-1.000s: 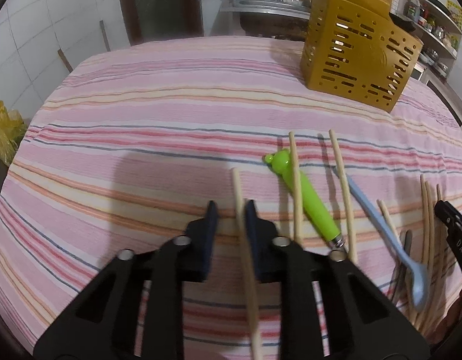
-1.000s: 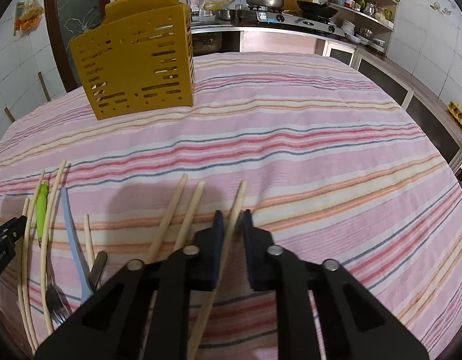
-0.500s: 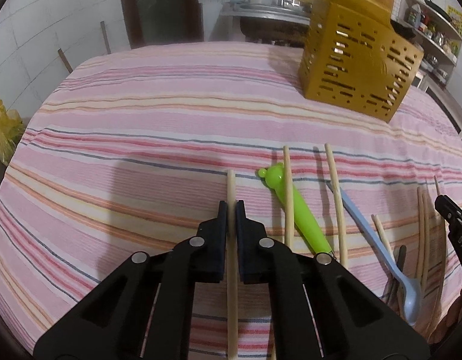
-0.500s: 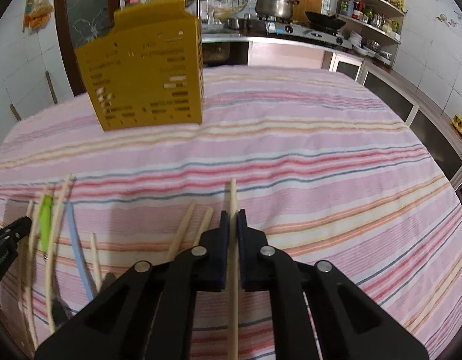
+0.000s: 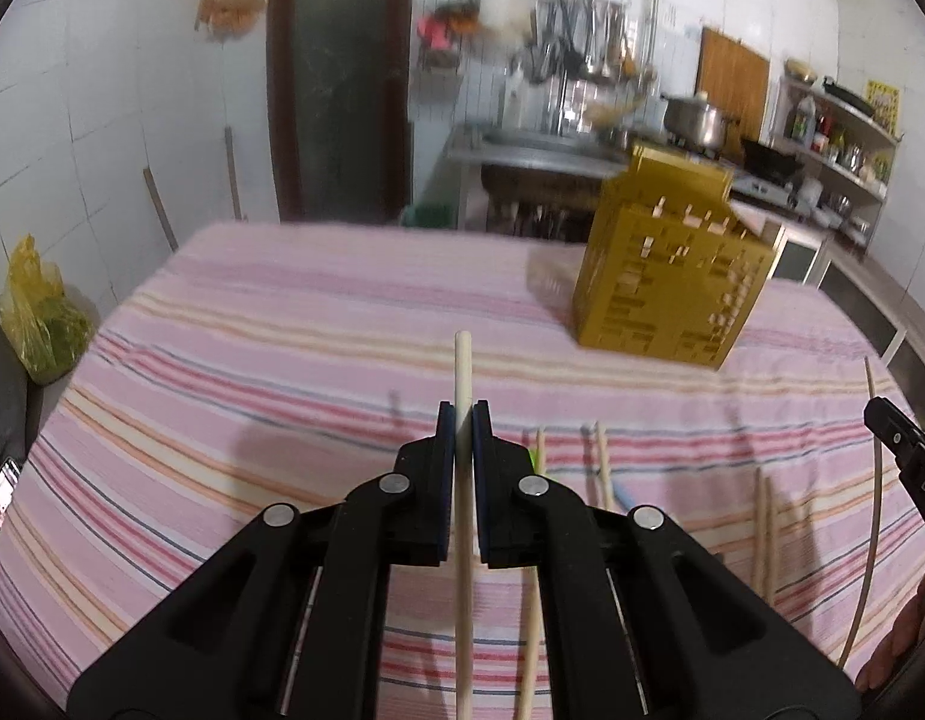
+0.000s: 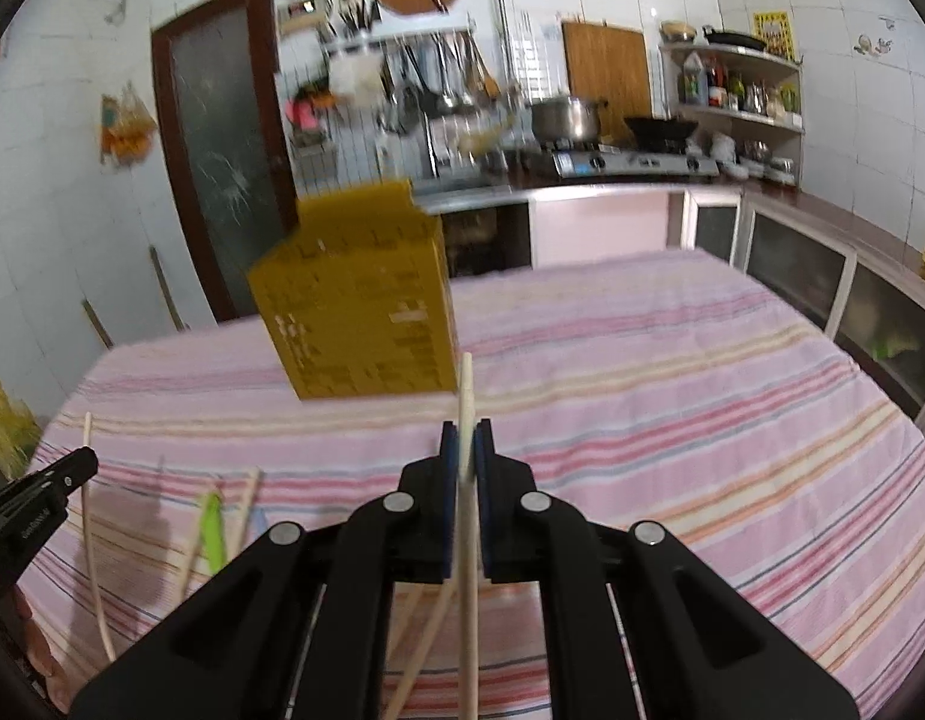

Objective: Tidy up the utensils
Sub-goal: 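Lift both held chopsticks and carry them toward the yellow holder, then lower the chopsticks into the yellow holder and open both tools, then move both open tools back to the remaining chopsticks, then close the right tool on a chopstick while the left tool grasps another, then lift both held chopsticks and carry them toward the yellow holder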

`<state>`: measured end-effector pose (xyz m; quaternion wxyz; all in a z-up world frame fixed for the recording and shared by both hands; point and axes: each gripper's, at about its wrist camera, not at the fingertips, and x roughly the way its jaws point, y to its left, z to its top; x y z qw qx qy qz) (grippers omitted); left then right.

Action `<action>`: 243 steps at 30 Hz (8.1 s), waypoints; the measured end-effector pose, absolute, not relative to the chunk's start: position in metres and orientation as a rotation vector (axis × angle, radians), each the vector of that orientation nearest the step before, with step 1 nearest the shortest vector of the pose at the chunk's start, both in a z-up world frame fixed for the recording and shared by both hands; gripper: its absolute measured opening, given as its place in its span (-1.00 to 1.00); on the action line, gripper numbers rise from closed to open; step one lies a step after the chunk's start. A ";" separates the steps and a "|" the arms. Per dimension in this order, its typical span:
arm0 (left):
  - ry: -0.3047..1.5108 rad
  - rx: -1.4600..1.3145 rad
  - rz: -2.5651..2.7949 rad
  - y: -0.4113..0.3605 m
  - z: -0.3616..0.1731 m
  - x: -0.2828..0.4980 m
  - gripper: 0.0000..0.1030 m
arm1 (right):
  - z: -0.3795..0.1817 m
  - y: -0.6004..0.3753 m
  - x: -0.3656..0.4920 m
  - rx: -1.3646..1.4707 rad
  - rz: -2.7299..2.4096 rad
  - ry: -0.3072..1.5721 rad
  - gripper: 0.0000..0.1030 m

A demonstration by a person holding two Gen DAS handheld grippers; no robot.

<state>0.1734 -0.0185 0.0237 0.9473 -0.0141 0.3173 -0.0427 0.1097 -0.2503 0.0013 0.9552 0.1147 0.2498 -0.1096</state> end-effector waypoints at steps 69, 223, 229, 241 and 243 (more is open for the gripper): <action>-0.009 -0.174 -0.349 -0.122 0.184 0.320 -0.91 | 0.144 -0.297 0.246 0.232 -0.083 -0.162 -0.88; 0.827 -0.040 -0.100 -0.030 -0.035 0.224 -0.91 | -0.060 -0.256 0.163 0.196 -0.255 0.752 -0.88; 0.730 -0.043 -0.098 -0.024 -0.016 0.205 -0.91 | -0.039 -0.261 0.147 0.228 -0.239 0.627 -0.88; 0.526 -0.047 -0.122 -0.011 0.026 0.167 -0.92 | 0.005 -0.256 0.108 0.233 -0.151 0.338 -0.88; 0.500 -0.050 -0.128 -0.009 0.031 0.161 -0.91 | 0.008 -0.255 0.104 0.227 -0.149 0.314 -0.88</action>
